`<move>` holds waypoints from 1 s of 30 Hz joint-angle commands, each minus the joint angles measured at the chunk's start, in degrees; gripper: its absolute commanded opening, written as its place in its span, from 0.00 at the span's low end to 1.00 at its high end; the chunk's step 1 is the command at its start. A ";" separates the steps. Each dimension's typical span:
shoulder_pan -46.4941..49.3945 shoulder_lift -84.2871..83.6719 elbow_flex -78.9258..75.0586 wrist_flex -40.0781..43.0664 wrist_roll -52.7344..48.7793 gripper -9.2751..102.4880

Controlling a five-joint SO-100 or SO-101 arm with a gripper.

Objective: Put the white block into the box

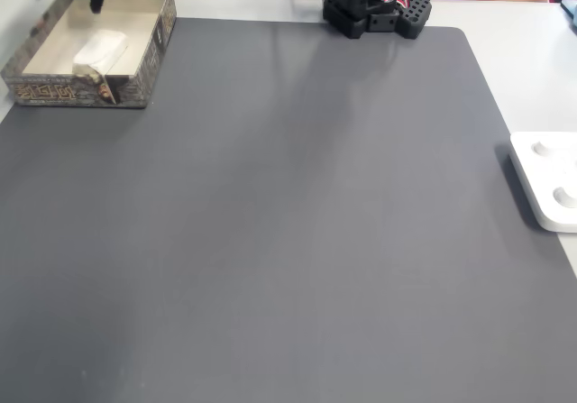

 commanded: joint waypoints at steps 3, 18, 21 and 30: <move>-4.48 15.47 10.02 5.45 -7.03 0.15; -36.04 49.83 43.51 10.02 -41.57 0.07; -45.70 51.77 47.46 10.11 -47.29 0.07; -66.88 55.11 56.25 7.21 -58.36 0.07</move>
